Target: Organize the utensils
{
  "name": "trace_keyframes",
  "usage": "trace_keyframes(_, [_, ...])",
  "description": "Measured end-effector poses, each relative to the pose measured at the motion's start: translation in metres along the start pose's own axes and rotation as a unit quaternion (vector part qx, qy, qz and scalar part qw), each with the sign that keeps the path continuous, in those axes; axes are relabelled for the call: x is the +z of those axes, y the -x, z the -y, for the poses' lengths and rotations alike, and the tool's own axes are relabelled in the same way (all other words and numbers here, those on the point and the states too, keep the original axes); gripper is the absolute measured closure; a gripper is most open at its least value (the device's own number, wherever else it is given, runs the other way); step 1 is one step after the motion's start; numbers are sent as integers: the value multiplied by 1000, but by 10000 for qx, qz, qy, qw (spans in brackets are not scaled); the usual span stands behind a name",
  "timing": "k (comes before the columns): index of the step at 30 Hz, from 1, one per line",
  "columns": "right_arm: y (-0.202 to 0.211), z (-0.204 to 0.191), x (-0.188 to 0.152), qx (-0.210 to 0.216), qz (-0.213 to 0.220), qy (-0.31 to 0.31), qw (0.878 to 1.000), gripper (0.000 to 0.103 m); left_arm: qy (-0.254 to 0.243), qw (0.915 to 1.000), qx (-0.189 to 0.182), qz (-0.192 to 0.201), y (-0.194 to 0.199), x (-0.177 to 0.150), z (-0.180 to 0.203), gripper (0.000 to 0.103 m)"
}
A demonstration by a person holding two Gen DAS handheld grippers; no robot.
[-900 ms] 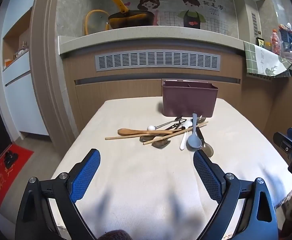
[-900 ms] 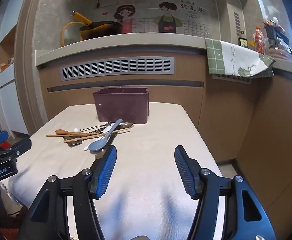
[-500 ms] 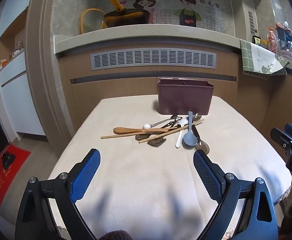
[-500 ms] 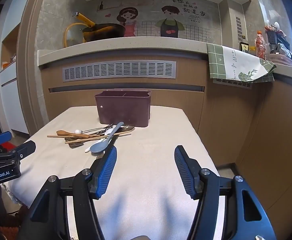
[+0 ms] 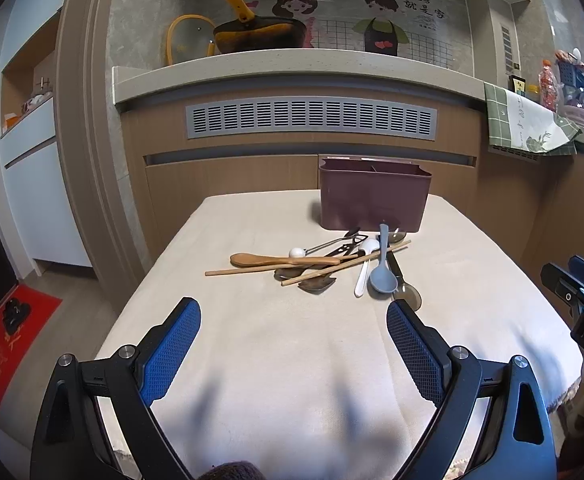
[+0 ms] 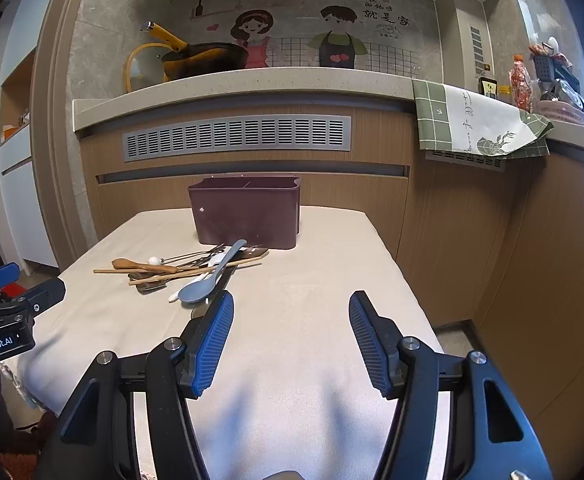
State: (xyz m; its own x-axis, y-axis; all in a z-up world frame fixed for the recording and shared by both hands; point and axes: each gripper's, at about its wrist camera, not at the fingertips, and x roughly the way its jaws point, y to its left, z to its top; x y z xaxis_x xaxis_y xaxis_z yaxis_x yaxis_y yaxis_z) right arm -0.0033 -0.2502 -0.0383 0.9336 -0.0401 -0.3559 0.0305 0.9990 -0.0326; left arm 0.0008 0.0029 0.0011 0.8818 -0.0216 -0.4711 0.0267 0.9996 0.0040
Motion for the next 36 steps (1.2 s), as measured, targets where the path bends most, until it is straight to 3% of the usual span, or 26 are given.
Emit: trace_keyframes(36, [-1,-1,-4,24,-35,-3,10000,46,-4,10000,-1,-16,0,-2,0,9])
